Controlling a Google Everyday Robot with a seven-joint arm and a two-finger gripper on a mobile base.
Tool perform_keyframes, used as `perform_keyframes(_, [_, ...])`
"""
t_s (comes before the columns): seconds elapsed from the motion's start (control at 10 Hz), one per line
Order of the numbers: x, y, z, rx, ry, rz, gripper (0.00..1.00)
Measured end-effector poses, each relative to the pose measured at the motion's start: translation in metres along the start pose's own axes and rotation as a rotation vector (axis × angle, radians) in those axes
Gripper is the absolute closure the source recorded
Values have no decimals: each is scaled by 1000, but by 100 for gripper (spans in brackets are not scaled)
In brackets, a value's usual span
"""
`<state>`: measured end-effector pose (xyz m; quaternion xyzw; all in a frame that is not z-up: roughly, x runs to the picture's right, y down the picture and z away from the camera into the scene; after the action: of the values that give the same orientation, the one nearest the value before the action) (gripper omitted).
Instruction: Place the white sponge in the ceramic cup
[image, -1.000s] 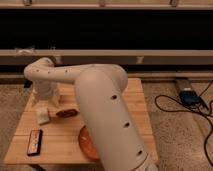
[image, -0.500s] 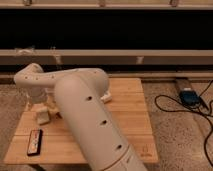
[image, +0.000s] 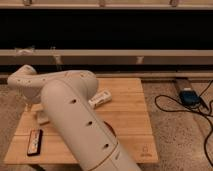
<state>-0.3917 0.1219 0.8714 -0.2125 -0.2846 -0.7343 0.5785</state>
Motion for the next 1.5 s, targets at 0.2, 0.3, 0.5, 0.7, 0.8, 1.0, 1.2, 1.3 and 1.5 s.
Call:
perform_keyframes(0.2, [-1,-1,9,-19,-9,-11,20])
perform_keyframes(0.3, [-1,-1,11,-23,-11,-14,20])
perform_keyframes(0.5, [-4,-3,16,-30,-17,-18,20])
perform_keyframes(0.7, [-7,-3,19,-38,-21,-15,29])
perform_keyframes(0.8, [-11,0,19,-45,-24,-8,41])
perform_keyframes(1.0, [-17,2,17,-46,-18,3,59])
perform_keyframes(1.2, [-21,7,8,-56,-2,23,81])
perform_keyframes(1.3, [-23,8,3,-61,5,32,89])
perform_keyframes(1.5, [-22,1,-23,-69,42,33,100])
